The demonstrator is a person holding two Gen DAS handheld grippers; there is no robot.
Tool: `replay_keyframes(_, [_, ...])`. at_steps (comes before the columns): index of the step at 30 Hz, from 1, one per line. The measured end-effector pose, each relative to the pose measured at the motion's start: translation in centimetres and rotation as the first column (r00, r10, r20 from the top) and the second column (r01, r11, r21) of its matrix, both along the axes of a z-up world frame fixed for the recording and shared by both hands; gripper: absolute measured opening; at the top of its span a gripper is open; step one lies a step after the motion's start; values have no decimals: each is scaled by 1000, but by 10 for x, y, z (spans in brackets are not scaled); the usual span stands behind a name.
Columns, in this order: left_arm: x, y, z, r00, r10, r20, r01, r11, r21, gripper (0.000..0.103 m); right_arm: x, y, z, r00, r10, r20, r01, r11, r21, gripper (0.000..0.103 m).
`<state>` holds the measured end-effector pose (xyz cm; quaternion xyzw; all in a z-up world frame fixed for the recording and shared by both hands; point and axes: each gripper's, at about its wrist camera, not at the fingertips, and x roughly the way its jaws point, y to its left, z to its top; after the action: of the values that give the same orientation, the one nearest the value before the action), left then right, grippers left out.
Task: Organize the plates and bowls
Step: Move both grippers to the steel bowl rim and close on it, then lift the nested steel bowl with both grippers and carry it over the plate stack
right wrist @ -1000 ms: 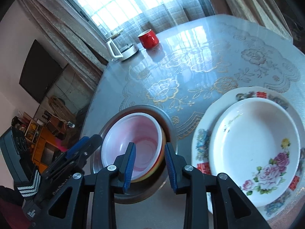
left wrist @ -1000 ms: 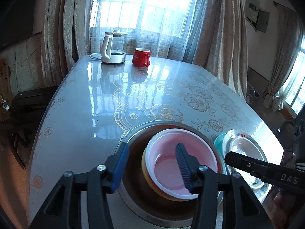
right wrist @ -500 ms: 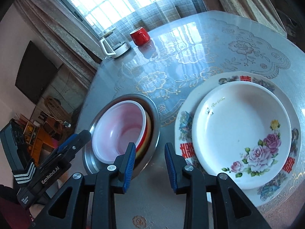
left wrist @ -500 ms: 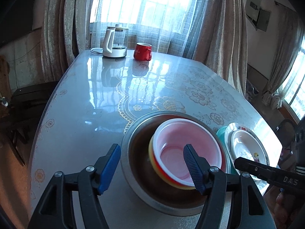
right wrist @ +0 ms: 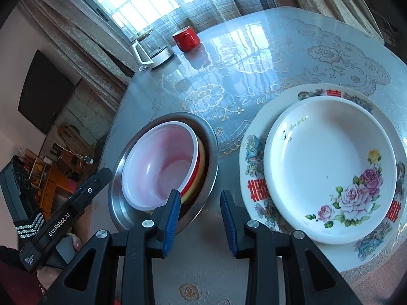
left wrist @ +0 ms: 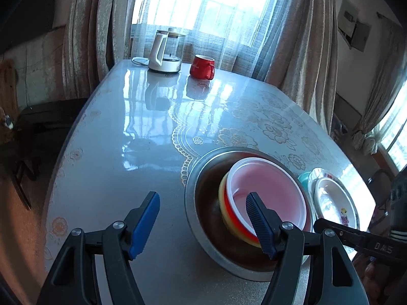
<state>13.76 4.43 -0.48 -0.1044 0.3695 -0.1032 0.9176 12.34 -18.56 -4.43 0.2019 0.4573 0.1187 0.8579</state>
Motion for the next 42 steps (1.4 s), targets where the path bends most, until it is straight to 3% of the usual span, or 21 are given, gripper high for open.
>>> replay_keyframes(3, [2, 5, -4, 1000, -13, -24, 13, 999, -34, 71, 0, 2, -1, 1000, 0, -5, 0, 1000, -11, 33])
replay_keyframes(13, [1, 17, -13, 999, -8, -52, 6, 999, -33, 68, 9, 14, -12, 999, 11, -49, -12, 999, -29, 33])
replay_keyframes(20, [6, 9, -21, 994, -55, -99, 56, 998, 4, 38, 15, 22, -18, 998, 26, -59, -28, 999, -32, 33])
replay_keyframes(26, [10, 10, -21, 988, -80, -135, 80, 997, -5, 37, 17, 20, -19, 992, 41, -117, -40, 999, 9, 33])
replay_keyframes(28, [12, 8, -20, 985, -88, -150, 89, 996, 3, 37, 20, 24, -17, 991, 51, -124, -54, 998, -20, 33])
replay_keyframes(34, [13, -1, -22, 974, -139, -178, 150, 987, 52, 37, 33, 34, -26, 980, 102, -170, -102, 995, 7, 33])
replay_keyframes(36, [12, -4, -22, 973, -151, -175, 165, 984, 64, 37, 35, 37, -31, 979, 107, -176, -104, 994, 26, 33])
replay_keyframes(39, [11, -5, -22, 967, -184, -177, 195, 980, 44, 28, 35, 34, -34, 983, 98, -153, -91, 994, 53, 32])
replay_keyframes(42, [8, -5, -23, 971, -176, -161, 185, 982, 45, 28, 32, 26, -36, 987, 88, -135, -76, 993, 86, 31])
